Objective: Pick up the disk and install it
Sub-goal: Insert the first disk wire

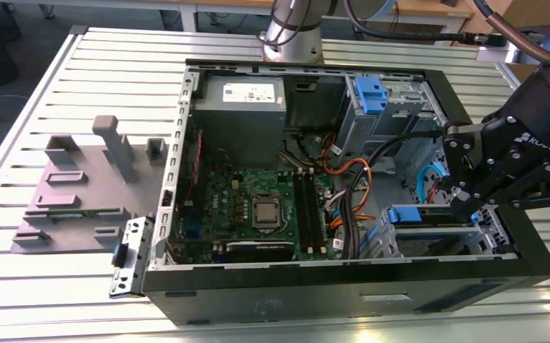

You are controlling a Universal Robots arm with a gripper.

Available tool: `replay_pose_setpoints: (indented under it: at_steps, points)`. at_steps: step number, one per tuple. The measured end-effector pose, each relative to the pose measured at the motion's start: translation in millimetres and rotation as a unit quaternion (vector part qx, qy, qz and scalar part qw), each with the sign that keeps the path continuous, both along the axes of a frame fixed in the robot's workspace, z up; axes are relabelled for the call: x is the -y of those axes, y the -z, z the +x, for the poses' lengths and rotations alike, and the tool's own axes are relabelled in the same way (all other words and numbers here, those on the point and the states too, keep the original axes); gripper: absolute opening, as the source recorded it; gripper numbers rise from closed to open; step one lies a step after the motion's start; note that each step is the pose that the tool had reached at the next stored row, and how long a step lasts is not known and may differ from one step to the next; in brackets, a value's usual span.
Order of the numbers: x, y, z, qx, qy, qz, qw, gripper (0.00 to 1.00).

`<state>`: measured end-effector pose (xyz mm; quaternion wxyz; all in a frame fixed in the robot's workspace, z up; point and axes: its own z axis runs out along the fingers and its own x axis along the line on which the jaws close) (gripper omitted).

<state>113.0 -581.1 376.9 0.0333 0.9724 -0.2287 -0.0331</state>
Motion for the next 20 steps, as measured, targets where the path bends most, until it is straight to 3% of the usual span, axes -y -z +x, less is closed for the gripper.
replay_pose_setpoints:
  at_steps: [20]
  points:
    - [0.0, 0.2, 0.0, 0.0, -0.003, -0.0039, 0.99999, 0.11]
